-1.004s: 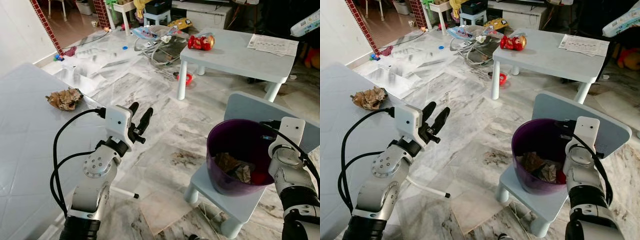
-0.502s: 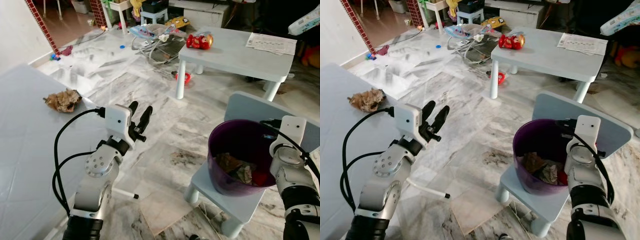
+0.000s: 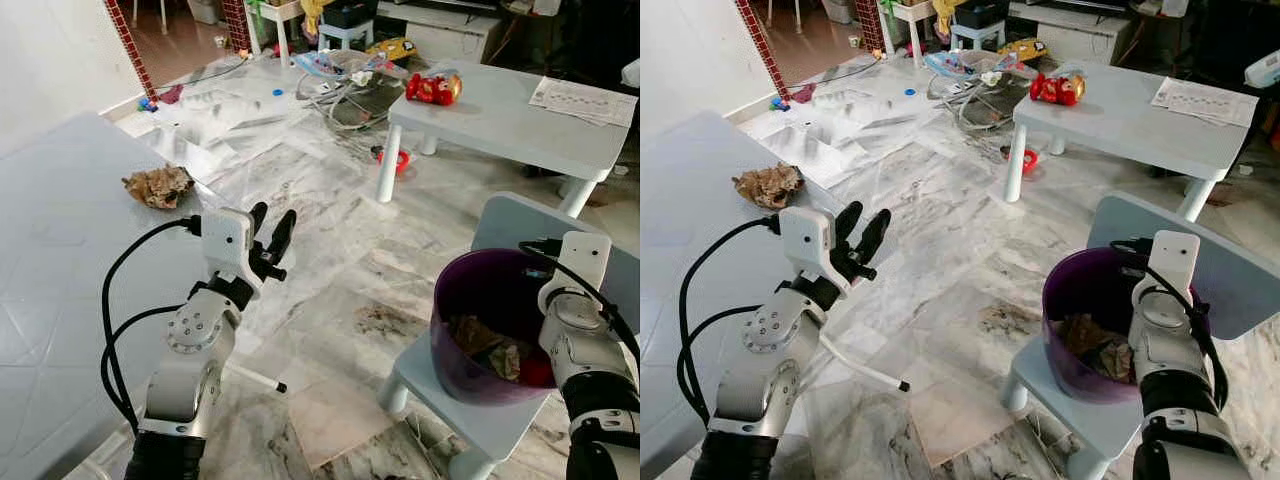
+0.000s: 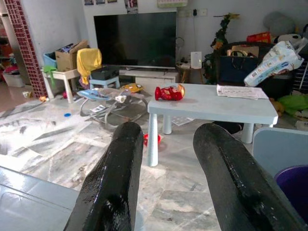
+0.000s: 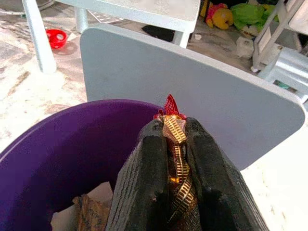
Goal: Picking trash to rubbish bin
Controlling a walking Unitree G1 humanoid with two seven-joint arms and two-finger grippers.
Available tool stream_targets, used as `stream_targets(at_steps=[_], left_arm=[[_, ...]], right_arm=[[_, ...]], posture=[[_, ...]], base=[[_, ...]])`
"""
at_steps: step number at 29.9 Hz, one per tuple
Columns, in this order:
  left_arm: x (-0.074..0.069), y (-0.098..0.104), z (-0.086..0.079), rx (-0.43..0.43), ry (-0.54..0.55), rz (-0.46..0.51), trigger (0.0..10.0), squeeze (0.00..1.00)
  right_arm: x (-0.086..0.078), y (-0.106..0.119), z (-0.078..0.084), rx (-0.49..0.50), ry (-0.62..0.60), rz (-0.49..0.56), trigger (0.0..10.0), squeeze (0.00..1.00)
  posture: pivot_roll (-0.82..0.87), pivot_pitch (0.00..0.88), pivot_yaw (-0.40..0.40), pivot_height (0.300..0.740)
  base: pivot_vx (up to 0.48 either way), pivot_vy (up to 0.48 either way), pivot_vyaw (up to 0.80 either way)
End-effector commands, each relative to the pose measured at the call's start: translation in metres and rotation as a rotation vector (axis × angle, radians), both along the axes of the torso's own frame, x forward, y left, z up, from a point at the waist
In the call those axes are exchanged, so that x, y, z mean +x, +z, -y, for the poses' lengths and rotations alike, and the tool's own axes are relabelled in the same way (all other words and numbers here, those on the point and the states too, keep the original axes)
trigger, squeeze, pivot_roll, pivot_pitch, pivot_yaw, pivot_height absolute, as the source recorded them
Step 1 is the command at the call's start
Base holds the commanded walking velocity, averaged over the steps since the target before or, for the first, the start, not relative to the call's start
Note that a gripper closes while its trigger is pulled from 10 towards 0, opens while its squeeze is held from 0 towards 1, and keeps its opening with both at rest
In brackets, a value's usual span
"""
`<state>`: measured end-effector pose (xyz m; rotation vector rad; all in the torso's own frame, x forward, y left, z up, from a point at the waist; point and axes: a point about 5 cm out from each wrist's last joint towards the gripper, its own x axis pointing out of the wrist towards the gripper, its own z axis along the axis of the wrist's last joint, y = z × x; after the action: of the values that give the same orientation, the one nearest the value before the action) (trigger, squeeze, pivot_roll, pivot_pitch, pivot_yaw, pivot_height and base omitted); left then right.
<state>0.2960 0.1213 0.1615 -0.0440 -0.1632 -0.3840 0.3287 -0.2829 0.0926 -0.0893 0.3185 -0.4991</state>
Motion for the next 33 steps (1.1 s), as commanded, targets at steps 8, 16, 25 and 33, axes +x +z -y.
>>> stream_targets(at_steps=[8, 16, 25, 33], left_arm=[[-0.007, -0.015, 0.005, 0.026, -0.101, -0.101, 10.0, 0.00], [-0.016, -0.023, 0.011, 0.061, -0.207, -0.148, 10.0, 0.00], [-0.021, -0.023, 0.012, 0.062, -0.268, -0.186, 10.0, 0.00], [-0.039, -0.031, 0.022, 0.070, -0.460, -0.285, 10.0, 0.00]], right_arm=[[-0.001, -0.007, 0.005, 0.084, -0.013, -0.037, 10.0, 1.00], [0.001, -0.007, 0.006, 0.082, -0.009, -0.041, 10.0, 1.00], [0.004, -0.009, 0.004, 0.109, 0.002, -0.060, 10.0, 1.00], [0.003, -0.013, 0.003, 0.114, 0.001, -0.084, 10.0, 1.00]], posture=[[-0.05, 0.103, 0.069, 0.740], [-0.04, 0.097, 0.070, 0.740], [-0.02, 0.091, 0.071, 0.740], [-0.02, 0.094, 0.073, 0.740]], base=[[0.000, 0.000, 0.00], [0.000, 0.000, 0.00], [0.000, 0.000, 0.00], [0.000, 0.000, 0.00]])
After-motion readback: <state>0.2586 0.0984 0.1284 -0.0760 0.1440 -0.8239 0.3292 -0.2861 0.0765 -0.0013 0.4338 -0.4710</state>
